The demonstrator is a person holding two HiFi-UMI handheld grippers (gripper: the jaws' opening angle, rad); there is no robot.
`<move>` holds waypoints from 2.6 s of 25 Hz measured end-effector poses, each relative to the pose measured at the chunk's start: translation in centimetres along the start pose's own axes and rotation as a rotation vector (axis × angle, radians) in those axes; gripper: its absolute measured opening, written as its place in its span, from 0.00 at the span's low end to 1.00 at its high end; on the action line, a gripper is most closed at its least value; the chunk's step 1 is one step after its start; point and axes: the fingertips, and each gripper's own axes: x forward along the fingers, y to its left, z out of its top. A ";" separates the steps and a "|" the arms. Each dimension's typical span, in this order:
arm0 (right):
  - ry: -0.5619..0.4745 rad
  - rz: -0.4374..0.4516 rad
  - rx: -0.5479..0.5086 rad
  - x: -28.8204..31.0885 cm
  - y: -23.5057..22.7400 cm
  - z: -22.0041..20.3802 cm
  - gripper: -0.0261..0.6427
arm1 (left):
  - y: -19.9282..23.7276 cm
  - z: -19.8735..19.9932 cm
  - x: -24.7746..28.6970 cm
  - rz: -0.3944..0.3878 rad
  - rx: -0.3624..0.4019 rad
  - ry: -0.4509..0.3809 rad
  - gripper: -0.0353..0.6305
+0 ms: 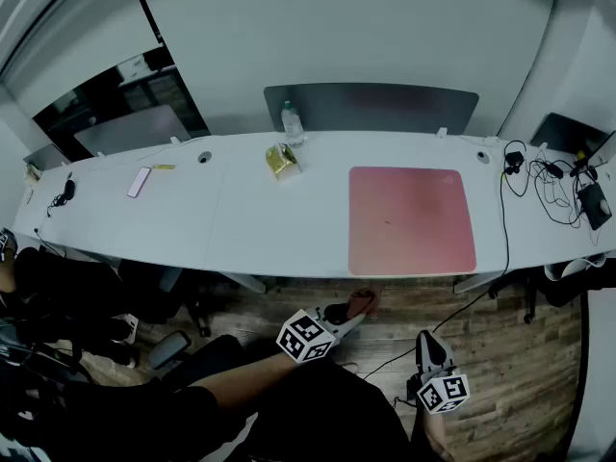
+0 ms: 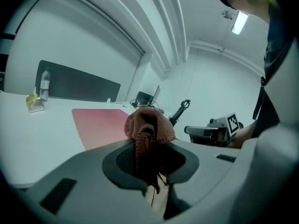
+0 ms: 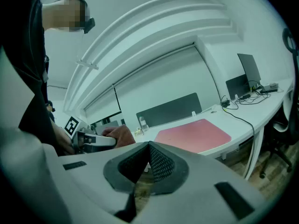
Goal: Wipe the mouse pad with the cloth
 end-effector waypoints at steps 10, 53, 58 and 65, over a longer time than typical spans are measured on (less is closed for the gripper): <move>-0.032 -0.008 -0.003 -2.3 -1.8 0.8 0.07 | -1.5 0.6 1.7 0.031 0.012 -0.016 0.18; 0.093 0.038 -0.031 12.2 -12.0 6.9 0.07 | 18.9 -3.2 5.7 0.404 -0.212 0.221 0.18; 0.107 0.050 -0.034 14.2 -12.5 7.5 0.07 | 20.3 -4.9 5.7 0.458 -0.202 0.309 0.18; 0.124 0.063 -0.028 14.8 -13.1 7.5 0.07 | 18.8 -6.1 7.6 0.427 -0.208 0.343 0.18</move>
